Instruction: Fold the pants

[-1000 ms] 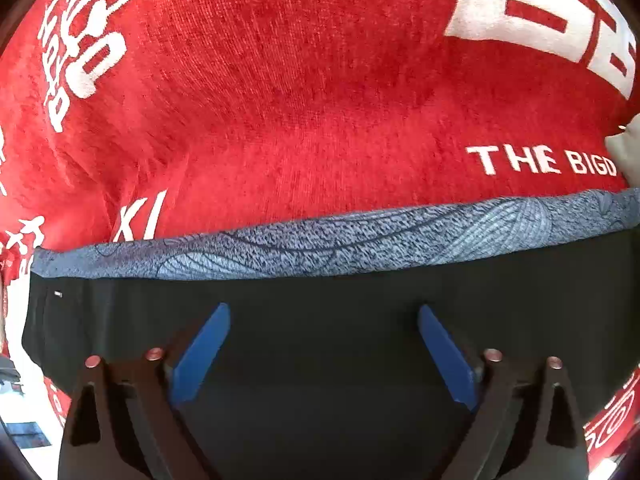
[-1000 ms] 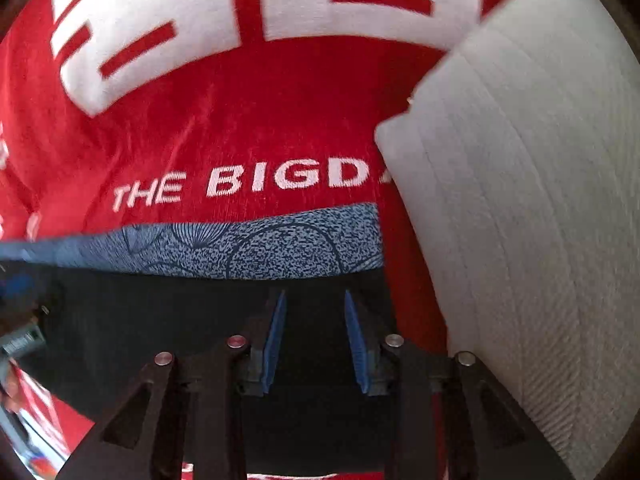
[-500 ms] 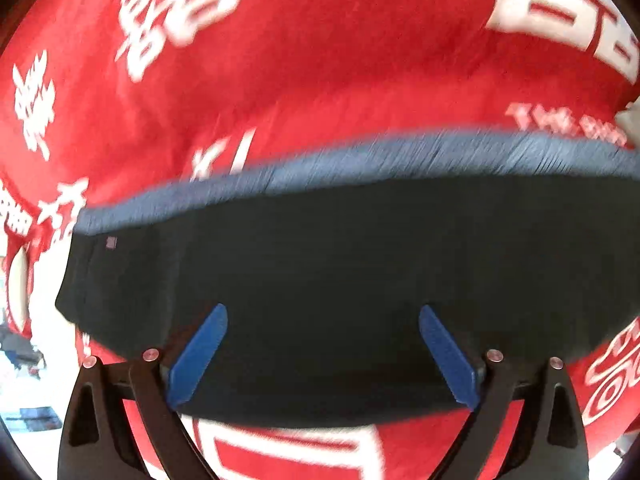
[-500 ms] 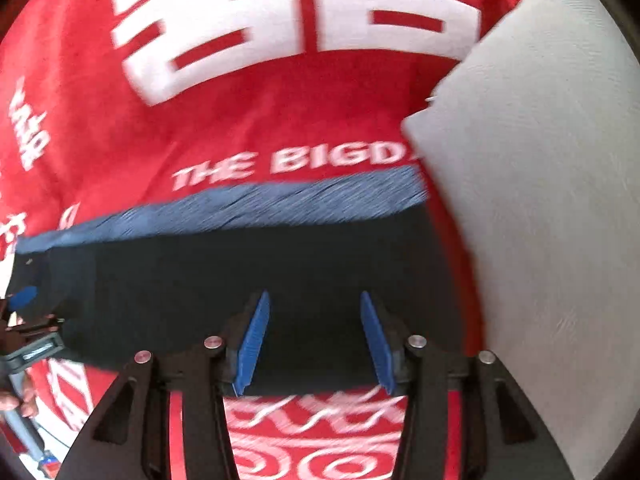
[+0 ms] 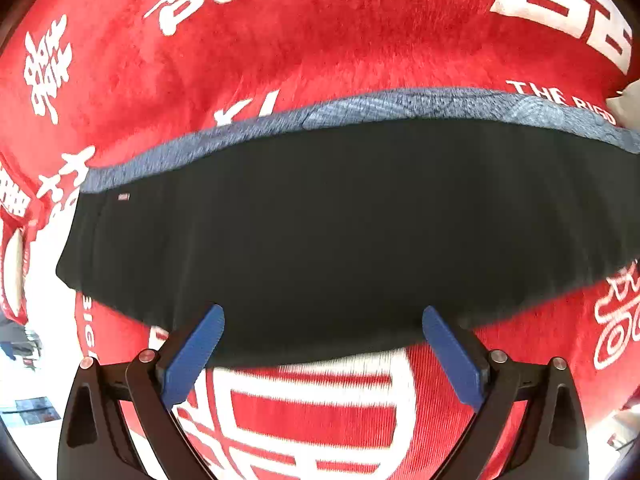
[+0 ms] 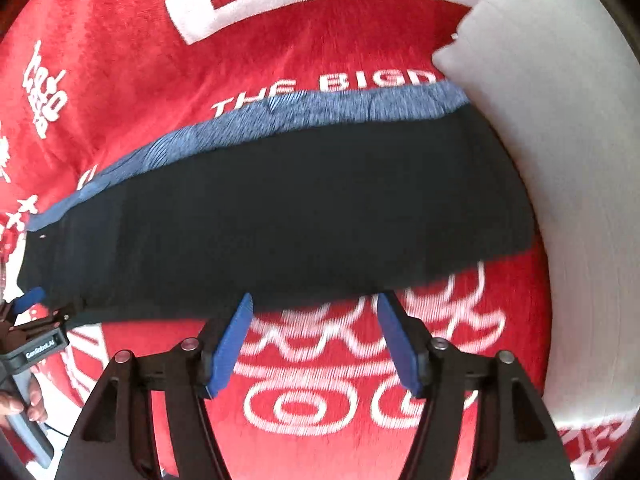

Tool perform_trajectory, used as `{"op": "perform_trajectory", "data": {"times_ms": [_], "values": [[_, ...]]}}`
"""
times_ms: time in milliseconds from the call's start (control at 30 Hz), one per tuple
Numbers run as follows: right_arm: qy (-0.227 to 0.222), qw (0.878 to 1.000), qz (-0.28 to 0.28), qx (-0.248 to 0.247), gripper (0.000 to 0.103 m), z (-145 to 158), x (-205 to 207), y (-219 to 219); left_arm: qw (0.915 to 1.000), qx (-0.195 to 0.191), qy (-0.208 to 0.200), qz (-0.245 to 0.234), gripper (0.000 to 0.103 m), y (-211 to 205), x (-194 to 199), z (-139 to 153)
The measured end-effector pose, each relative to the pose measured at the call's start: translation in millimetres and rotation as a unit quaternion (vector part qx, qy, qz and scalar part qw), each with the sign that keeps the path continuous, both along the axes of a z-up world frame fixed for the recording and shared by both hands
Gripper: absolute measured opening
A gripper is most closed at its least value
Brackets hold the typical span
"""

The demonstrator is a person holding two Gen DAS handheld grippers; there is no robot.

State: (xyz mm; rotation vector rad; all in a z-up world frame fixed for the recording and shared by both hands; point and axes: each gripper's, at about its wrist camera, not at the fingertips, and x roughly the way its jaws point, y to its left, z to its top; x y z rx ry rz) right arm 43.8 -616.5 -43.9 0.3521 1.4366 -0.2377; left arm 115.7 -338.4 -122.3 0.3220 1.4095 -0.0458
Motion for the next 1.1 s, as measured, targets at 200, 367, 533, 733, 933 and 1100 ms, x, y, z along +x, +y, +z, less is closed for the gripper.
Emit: {"op": "perform_trajectory", "data": {"times_ms": [200,367,533,733,933,1100], "values": [[0.01,0.999,-0.044,0.021,0.069,7,-32,16,0.9998,-0.015,0.011,-0.007,0.1,18,-20,5],[0.015,0.998,-0.061,0.015,0.069,1,-24,64,0.9992,-0.033,0.01,-0.021,0.1,46,-22,10],[0.008,0.998,-0.063,0.005,0.069,8,-14,120,0.9978,-0.051,0.004,-0.043,0.1,83,-23,22],[0.004,0.999,-0.045,0.008,0.069,6,17,197,0.9974,-0.058,-0.008,-0.043,0.1,150,-15,31],[0.007,1.0,0.011,0.011,0.069,-4,50,270,0.9982,-0.055,-0.025,-0.002,0.1,227,0,34],[0.011,0.998,0.054,0.01,0.069,-13,77,317,0.9975,-0.046,-0.042,0.035,0.1,284,18,29]]}}
